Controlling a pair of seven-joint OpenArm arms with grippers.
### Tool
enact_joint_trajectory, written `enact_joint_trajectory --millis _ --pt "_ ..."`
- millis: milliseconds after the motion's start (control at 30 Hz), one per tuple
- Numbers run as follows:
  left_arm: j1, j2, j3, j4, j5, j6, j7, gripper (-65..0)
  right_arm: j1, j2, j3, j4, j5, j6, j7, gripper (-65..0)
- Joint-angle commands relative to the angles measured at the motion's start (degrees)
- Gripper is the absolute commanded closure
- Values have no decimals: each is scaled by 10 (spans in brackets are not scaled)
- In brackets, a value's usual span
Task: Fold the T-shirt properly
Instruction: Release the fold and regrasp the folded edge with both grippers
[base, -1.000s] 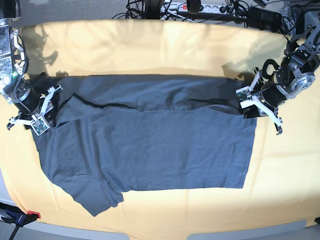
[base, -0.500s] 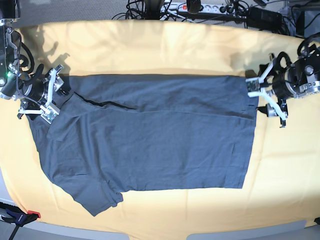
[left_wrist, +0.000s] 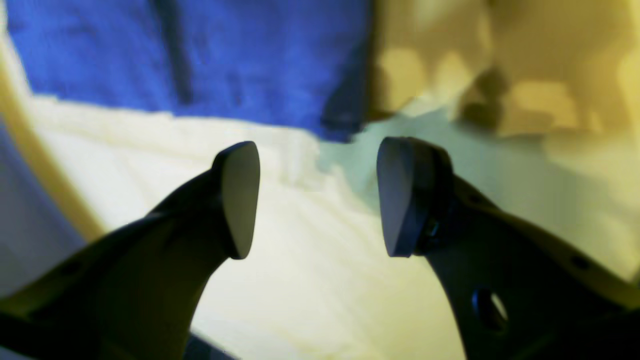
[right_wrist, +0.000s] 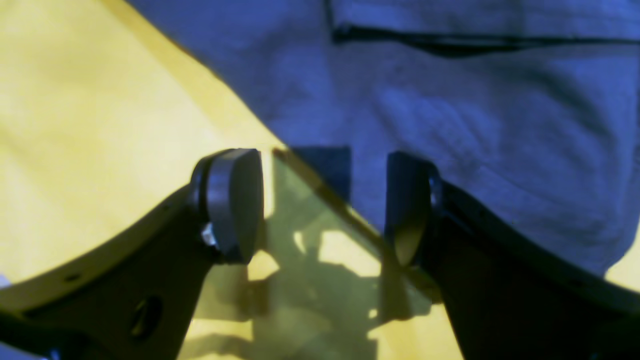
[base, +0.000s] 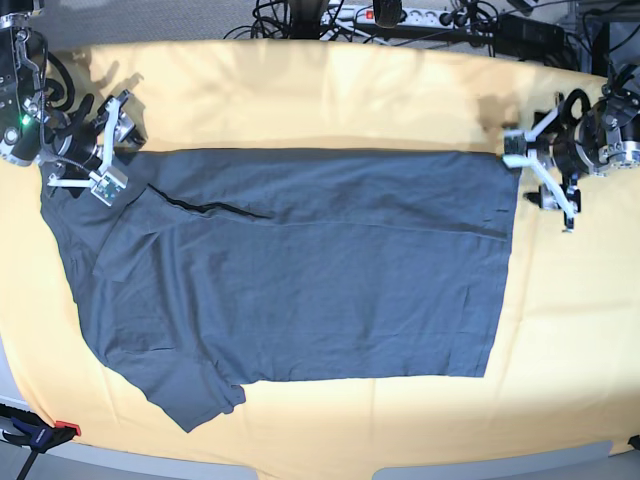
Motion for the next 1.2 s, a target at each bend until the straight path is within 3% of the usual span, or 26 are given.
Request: enact_joint_trajectory --millis 0,300,467,600,1000,1067,1167 --pt "-7 -7 -6 0 3 7 -10 -377 0 11 6 8 2 -5 9 -418" --pt "-7 21 -6 -35 3 -61 -59 -377 -2 12 7 8 -47 -11 15 -418" --pt "-7 21 -6 -35 44 -54 -59 -377 -2 11 7 8 -54 -21 17 -418" --pt "-7 21 -6 -36 45 -26 -73 -372 -2 11 7 8 -54 -31 17 -418" --pt "-7 36 -5 -66 66 -24 -104 -371 -2 11 7 8 -64 -59 18 -418" --pt "-7 47 -5 -70 66 -21 -104 -350 -2 11 7 8 -84 -66 21 -418" --pt "-7 63 -5 -69 67 -8 -103 -253 -2 11 7 8 -119 -76 22 -418"
